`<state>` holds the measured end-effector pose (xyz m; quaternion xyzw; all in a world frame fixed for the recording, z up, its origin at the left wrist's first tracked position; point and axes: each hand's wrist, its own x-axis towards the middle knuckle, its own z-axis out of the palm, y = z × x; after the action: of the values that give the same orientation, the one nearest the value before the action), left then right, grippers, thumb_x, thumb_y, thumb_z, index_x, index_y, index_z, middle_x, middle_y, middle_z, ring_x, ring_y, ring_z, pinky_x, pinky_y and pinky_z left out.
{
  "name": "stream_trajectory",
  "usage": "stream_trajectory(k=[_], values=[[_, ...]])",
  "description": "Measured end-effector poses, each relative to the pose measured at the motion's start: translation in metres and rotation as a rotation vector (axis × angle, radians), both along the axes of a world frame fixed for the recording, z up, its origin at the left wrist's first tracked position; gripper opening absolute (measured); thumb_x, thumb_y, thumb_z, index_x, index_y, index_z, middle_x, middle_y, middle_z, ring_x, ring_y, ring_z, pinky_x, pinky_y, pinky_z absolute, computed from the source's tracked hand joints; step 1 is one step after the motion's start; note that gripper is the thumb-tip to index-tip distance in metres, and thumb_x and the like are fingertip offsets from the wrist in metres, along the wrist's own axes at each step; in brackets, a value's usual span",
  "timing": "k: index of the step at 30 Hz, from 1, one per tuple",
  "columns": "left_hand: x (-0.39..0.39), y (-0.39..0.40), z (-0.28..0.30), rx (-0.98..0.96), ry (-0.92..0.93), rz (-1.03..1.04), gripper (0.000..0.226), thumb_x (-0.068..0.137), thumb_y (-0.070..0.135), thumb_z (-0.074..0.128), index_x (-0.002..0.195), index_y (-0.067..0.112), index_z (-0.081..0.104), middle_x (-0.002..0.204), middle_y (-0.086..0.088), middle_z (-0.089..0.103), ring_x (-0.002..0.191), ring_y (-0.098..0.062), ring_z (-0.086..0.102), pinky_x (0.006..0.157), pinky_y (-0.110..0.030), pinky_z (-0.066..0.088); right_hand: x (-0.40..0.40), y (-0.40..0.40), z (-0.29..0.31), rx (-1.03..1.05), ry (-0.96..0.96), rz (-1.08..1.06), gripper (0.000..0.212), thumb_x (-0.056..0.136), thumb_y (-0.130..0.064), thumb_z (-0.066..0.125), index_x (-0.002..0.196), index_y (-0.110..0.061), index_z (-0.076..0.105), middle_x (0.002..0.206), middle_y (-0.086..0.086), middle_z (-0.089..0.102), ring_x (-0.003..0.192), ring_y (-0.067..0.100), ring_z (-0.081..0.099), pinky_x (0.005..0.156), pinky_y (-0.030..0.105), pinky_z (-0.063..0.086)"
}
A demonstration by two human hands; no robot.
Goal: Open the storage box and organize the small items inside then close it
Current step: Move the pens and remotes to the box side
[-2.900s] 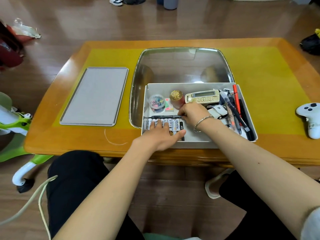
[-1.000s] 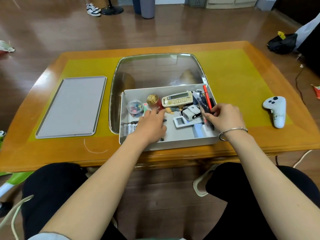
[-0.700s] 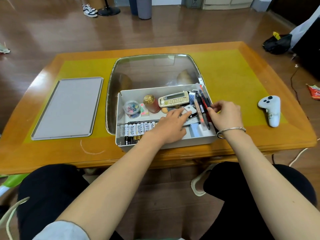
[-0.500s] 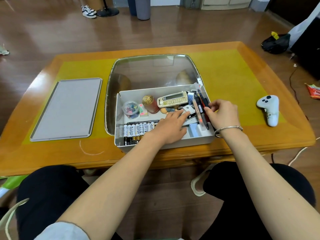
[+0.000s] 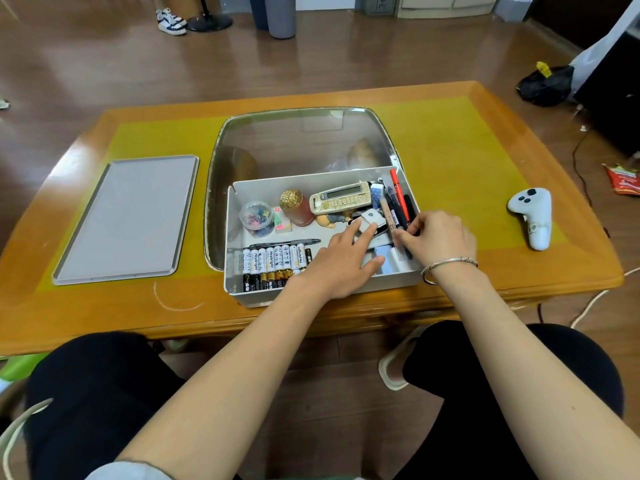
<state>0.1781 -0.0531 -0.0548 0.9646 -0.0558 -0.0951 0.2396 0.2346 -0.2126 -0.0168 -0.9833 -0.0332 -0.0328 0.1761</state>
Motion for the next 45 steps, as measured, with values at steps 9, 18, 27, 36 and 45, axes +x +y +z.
stream_trajectory(k=[9,18,27,36,45], values=[[0.000,0.000,-0.005,0.038,-0.071,-0.032,0.063,0.097,0.057,0.031,0.152,0.039,0.005,0.161,-0.002,0.002,0.146,-0.025,0.004,0.114,-0.051,0.024,-0.006,0.000,0.006,-0.098,0.090,-0.058,0.027,0.076,-0.049,0.069,0.073,-0.023,0.067,0.086,0.009,0.068,0.074,0.028,0.056,0.062,0.027,0.040],[0.002,-0.005,-0.005,0.075,-0.096,-0.048,0.060,0.097,0.058,0.029,0.151,0.041,0.010,0.161,-0.005,0.001,0.147,-0.025,-0.001,0.112,-0.052,0.020,-0.003,0.010,0.001,-0.125,0.073,-0.049,0.025,0.083,-0.039,0.061,0.092,-0.018,0.071,0.095,0.012,0.067,0.086,0.031,0.062,0.064,0.028,0.040],[0.002,-0.005,-0.005,0.083,-0.096,-0.043,0.060,0.097,0.058,0.030,0.151,0.041,0.011,0.161,-0.005,0.001,0.147,-0.025,0.000,0.112,-0.052,0.021,0.000,0.011,0.000,-0.042,0.095,-0.042,0.028,0.079,-0.045,0.061,0.079,-0.018,0.070,0.086,0.009,0.068,0.082,0.032,0.061,0.063,0.028,0.039],[0.004,-0.003,-0.008,0.085,-0.091,-0.056,0.059,0.097,0.059,0.027,0.151,0.041,0.011,0.161,-0.004,0.000,0.146,-0.024,0.000,0.112,-0.052,0.020,-0.001,0.001,-0.004,0.349,-0.087,-0.041,0.016,0.085,-0.026,0.061,0.072,-0.017,0.060,0.060,-0.002,0.060,0.065,0.020,0.059,0.062,0.025,0.041],[0.002,-0.004,-0.001,-0.002,-0.104,-0.018,0.058,0.098,0.052,0.033,0.151,0.030,0.021,0.160,-0.004,0.011,0.145,-0.023,0.008,0.112,-0.049,0.021,0.003,-0.003,-0.011,0.450,-0.087,0.018,0.008,0.084,-0.026,0.066,0.081,-0.019,0.066,0.064,-0.007,0.060,0.067,0.015,0.059,0.064,0.028,0.046]])
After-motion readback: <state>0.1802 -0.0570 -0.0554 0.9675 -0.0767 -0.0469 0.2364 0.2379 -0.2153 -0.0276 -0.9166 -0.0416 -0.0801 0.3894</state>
